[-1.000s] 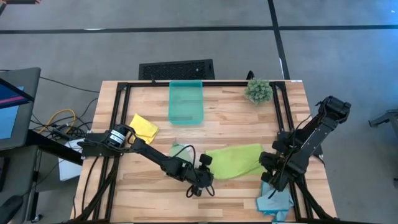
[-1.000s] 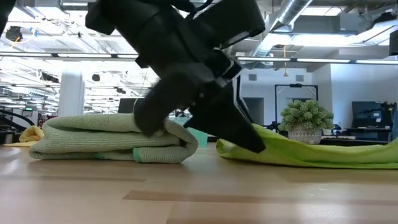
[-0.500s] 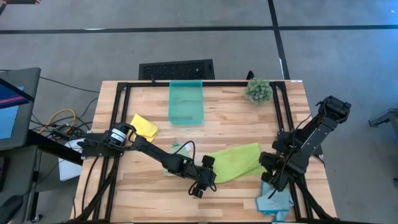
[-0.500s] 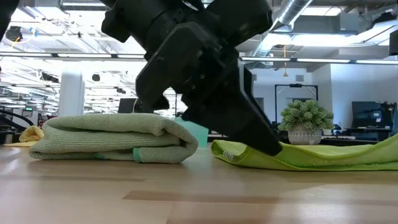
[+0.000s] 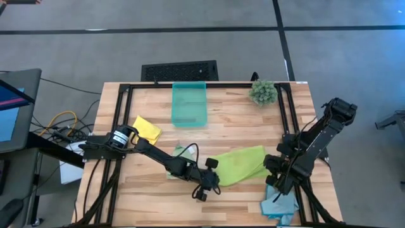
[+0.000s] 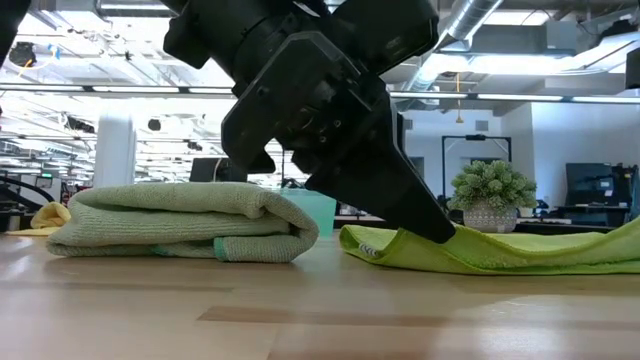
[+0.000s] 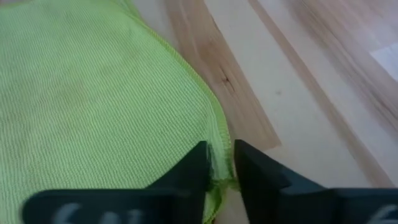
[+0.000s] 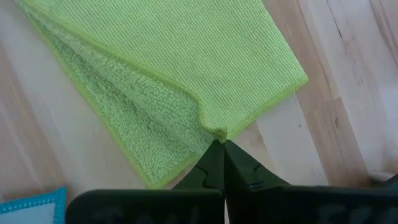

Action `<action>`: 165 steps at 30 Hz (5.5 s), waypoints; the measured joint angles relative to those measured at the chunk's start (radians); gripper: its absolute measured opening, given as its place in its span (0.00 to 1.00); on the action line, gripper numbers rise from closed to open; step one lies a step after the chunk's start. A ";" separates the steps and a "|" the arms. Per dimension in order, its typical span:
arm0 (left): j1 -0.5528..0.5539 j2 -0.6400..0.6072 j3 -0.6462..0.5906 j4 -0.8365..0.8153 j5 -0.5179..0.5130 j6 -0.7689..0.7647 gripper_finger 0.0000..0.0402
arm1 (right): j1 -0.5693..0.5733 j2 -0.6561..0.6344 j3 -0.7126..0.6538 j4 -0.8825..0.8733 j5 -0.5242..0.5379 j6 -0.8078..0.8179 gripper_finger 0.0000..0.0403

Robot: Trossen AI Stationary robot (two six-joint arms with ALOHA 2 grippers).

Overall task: Fold microfiber towels
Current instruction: Fold the light green microfiber cloth

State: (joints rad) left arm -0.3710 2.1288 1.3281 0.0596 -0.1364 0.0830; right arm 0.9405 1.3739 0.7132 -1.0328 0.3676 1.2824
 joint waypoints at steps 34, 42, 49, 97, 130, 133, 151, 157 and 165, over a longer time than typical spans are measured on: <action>0.022 -0.001 0.000 0.018 0.152 -0.095 0.20 | 0.000 0.000 0.000 0.002 0.000 -0.010 0.04; 0.025 -0.001 0.000 0.025 0.101 -0.088 0.02 | 0.000 0.000 0.000 0.002 0.000 -0.010 0.04; 0.014 -0.066 0.000 -0.038 -0.106 -0.087 0.00 | 0.000 0.000 0.000 0.002 0.000 -0.009 0.03; 0.280 -0.214 -0.226 0.222 -0.392 0.268 0.00 | -0.194 0.000 -0.050 -0.258 0.446 0.123 0.01; 0.118 -0.213 -0.289 0.105 -0.029 0.109 0.00 | 0.185 0.000 -0.112 0.110 0.157 -0.008 0.02; 0.115 -0.213 -0.289 0.109 -0.056 0.118 0.00 | 0.185 0.000 -0.113 0.116 0.156 -0.019 0.02; 0.119 -0.213 -0.289 0.107 -0.052 0.099 0.00 | 0.183 0.001 -0.113 0.207 0.097 -0.158 0.02; 0.119 -0.213 -0.288 0.104 -0.017 0.095 0.00 | 0.183 0.032 -0.113 0.212 0.075 -0.192 0.06; 0.119 -0.212 -0.288 0.107 -0.017 0.095 0.00 | 0.141 0.040 -0.103 0.200 -0.067 -0.184 0.25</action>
State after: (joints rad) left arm -0.2516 1.9163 1.0397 0.1662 -0.1532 0.1780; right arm 1.0813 1.4140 0.6105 -0.8325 0.3001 1.0985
